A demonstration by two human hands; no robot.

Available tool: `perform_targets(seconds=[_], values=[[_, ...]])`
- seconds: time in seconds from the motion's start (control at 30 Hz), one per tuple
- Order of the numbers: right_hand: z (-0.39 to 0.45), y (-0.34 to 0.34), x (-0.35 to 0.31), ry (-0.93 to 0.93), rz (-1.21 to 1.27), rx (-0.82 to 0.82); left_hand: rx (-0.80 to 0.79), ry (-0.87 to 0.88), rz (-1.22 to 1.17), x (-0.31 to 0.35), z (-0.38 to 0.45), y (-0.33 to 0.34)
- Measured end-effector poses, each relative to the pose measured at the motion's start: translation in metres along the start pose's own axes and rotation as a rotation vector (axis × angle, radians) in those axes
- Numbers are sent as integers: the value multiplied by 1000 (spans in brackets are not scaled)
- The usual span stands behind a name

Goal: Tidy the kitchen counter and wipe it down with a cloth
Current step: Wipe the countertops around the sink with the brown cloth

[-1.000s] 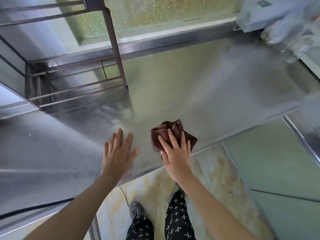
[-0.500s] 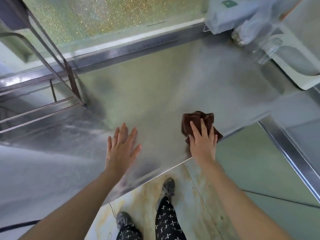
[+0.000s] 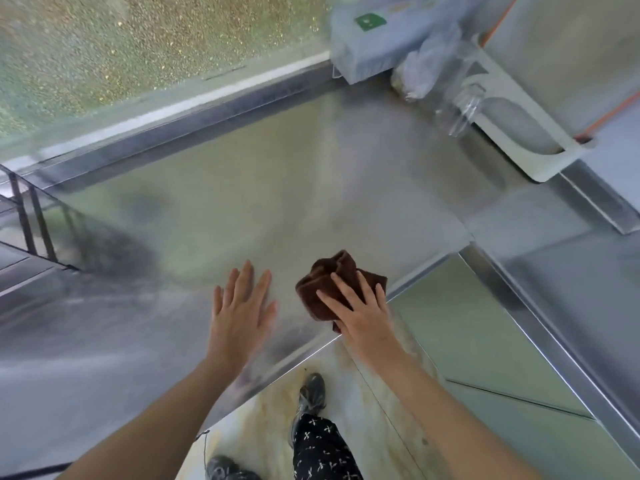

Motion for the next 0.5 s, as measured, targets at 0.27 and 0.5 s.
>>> perform_targets(seconds=[0.27, 0.5], values=[[19, -25, 110, 340, 50, 42, 27, 119, -85, 75, 31, -1], [13, -45, 182, 648, 170, 83, -18, 90, -207, 89, 60, -15]])
Point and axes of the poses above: each hand's wrist, its own z-axis towards the middle knuckle, its own y-axis out of the palm, x = y × z, the point moved 8 cm from there along z, towards the middle knuckle, and after that the axes turned 4 degrees about y, right-handed, at the moved point
